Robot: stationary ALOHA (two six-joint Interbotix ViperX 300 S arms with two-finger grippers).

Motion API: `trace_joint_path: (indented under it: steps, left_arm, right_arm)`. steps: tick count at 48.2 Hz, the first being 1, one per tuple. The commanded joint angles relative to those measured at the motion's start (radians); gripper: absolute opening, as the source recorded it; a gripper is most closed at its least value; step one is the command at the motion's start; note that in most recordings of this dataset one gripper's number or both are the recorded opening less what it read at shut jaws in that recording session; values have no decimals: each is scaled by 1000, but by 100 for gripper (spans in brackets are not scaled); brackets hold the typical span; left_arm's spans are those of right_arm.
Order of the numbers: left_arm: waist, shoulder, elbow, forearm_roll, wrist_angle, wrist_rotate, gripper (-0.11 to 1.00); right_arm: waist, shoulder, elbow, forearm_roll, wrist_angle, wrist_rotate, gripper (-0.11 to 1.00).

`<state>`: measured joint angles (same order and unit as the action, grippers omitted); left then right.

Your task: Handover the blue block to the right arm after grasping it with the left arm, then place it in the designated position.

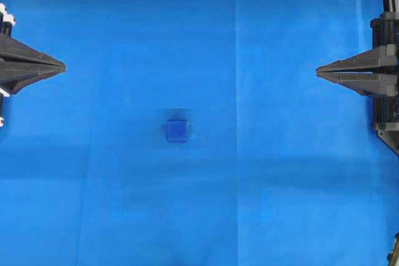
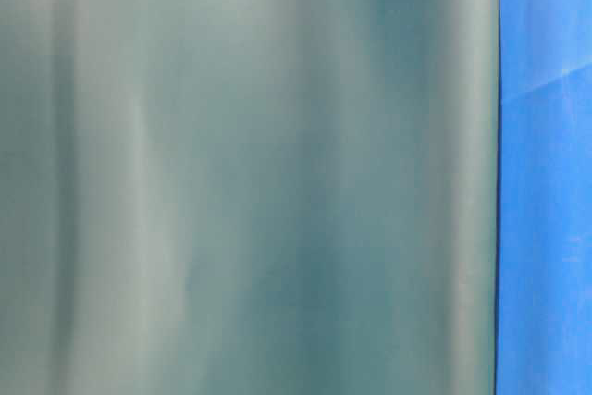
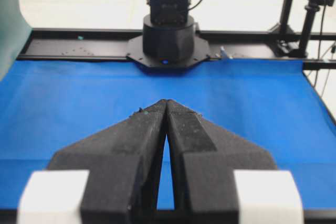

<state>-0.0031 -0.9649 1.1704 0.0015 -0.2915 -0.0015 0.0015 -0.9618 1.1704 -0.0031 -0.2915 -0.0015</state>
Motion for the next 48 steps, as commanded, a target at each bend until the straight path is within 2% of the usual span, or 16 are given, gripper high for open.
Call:
trace_joint_path:
  steps: [1, 7, 28, 31, 33, 38, 44, 48]
  left_arm:
    - [0, -11, -14, 3, -6, 0, 0]
    - [0, -20, -14, 5, 0, 0, 0]
    - [0, -18, -14, 5, 3, 0, 0]
    - [-2, -18, -14, 5, 2, -2, 1]
    - [-2, -18, -14, 5, -2, -3, 5]
    - [-5, -18, -14, 5, -2, -6, 32]
    - [-23, -18, -14, 5, -2, -8, 71]
    - [-26, -18, -14, 5, 5, -11, 88]
  right_arm:
    - [5, 3, -21, 5, -2, 5, 0]
    - [5, 8, -38, 5, 35, 5, -6]
    - [5, 8, -46, 2, 66, 6, -5]
    - [5, 9, -46, 5, 66, 9, -2]
    - [5, 11, -46, 6, 69, 11, 4]
    - [5, 12, -48, 9, 69, 15, 25]
    - [5, 11, -48, 9, 69, 25, 64]
    - [5, 11, -48, 9, 69, 25, 86]
